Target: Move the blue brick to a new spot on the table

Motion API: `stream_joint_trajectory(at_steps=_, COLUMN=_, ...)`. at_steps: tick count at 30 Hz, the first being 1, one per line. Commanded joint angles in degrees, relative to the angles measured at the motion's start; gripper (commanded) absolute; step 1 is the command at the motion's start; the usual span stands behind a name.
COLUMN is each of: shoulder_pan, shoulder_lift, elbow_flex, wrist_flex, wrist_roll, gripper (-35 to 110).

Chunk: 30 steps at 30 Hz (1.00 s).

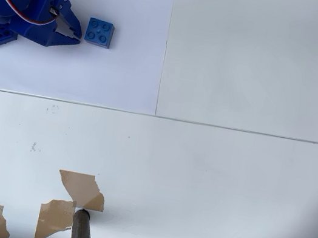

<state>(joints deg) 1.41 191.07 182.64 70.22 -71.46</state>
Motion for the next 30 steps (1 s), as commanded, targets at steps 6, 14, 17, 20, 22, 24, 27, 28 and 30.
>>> stream_joint_trajectory(at_steps=6, shoulder_pan=-0.53, shoulder_lift=0.18, elbow_flex=1.85, wrist_flex=-0.97, wrist_roll=0.18, gripper=0)
stream_joint_trajectory(at_steps=14, shoulder_pan=-0.70, shoulder_lift=0.18, elbow_flex=1.85, wrist_flex=-0.97, wrist_roll=0.18, gripper=0)
stream_joint_trajectory(at_steps=17, shoulder_pan=-0.79, shoulder_lift=0.18, elbow_flex=1.85, wrist_flex=-0.97, wrist_roll=0.18, gripper=0)
stream_joint_trajectory(at_steps=20, shoulder_pan=-0.79, shoulder_lift=0.18, elbow_flex=1.85, wrist_flex=-0.97, wrist_roll=0.18, gripper=0)
stream_joint_trajectory(at_steps=22, shoulder_pan=-0.79, shoulder_lift=0.18, elbow_flex=1.85, wrist_flex=-0.97, wrist_roll=0.18, gripper=0)
stream_joint_trajectory(at_steps=24, shoulder_pan=-0.79, shoulder_lift=0.18, elbow_flex=1.85, wrist_flex=-0.97, wrist_roll=0.26, gripper=0)
stream_joint_trajectory(at_steps=27, shoulder_pan=-0.79, shoulder_lift=0.18, elbow_flex=1.85, wrist_flex=-0.97, wrist_roll=0.79, gripper=0)
stream_joint_trajectory(at_steps=28, shoulder_pan=-0.79, shoulder_lift=0.18, elbow_flex=1.85, wrist_flex=-1.05, wrist_roll=1.05, gripper=0)
stream_joint_trajectory(at_steps=30, shoulder_pan=-0.53, shoulder_lift=0.18, elbow_flex=1.85, wrist_flex=-1.05, wrist_roll=1.14, gripper=0)
